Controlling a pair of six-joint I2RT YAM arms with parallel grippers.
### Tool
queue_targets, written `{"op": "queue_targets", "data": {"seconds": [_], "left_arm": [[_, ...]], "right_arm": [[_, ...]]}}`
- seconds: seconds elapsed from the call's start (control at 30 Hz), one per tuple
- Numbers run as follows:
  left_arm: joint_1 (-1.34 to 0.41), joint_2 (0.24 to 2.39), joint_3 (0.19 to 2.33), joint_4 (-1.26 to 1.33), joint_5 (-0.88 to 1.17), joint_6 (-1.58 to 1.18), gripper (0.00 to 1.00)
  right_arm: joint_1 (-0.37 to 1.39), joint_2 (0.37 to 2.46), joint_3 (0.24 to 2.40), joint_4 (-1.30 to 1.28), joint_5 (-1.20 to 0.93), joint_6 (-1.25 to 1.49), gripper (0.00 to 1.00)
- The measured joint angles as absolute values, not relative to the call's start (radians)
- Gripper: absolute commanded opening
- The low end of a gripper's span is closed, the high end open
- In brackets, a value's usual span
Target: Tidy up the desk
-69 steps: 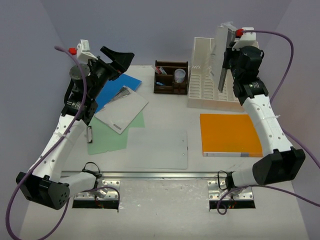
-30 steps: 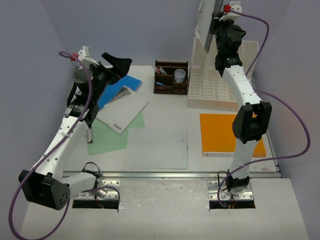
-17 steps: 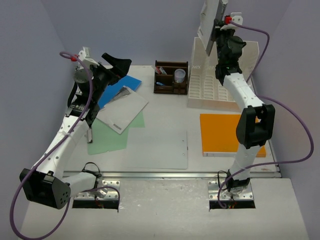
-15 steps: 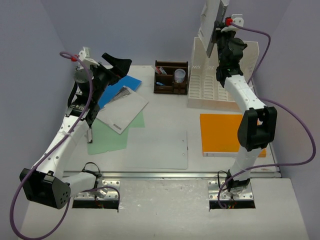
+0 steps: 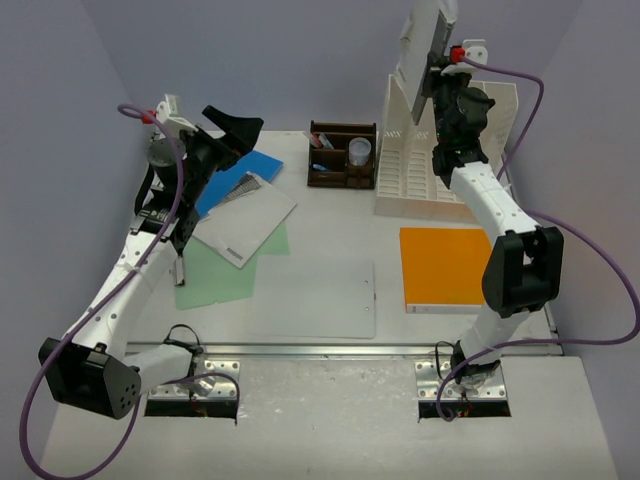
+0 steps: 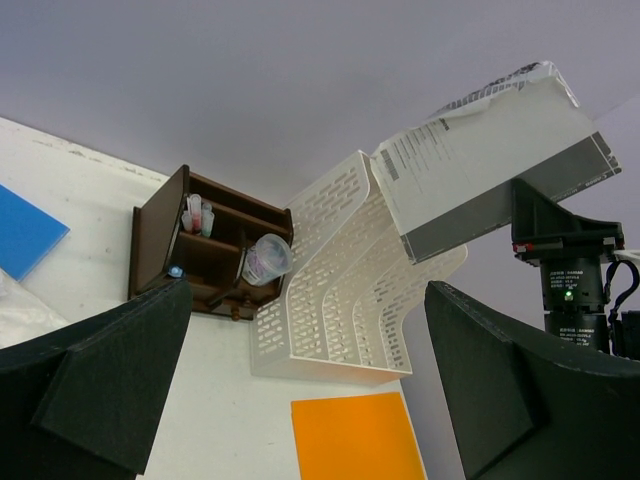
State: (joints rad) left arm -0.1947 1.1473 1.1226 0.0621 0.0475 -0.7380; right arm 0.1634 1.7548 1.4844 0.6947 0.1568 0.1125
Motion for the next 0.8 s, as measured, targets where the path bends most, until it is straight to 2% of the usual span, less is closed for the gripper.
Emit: {"op": "queue_targets", "data": {"seconds": [0.43,0.8], "left_arm": [[-0.195,1.140,1.104,0.061,0.047,-0.740,1.00],[-0.195,1.136,1.099,0.061,0.048,-0.742,1.00]], "right_arm": [[0.198,1.749,1.471,0.687,0.176,0.112,0.00],[0.218,1.732,1.307,0.566,0.203,0.058,0.00]]}}
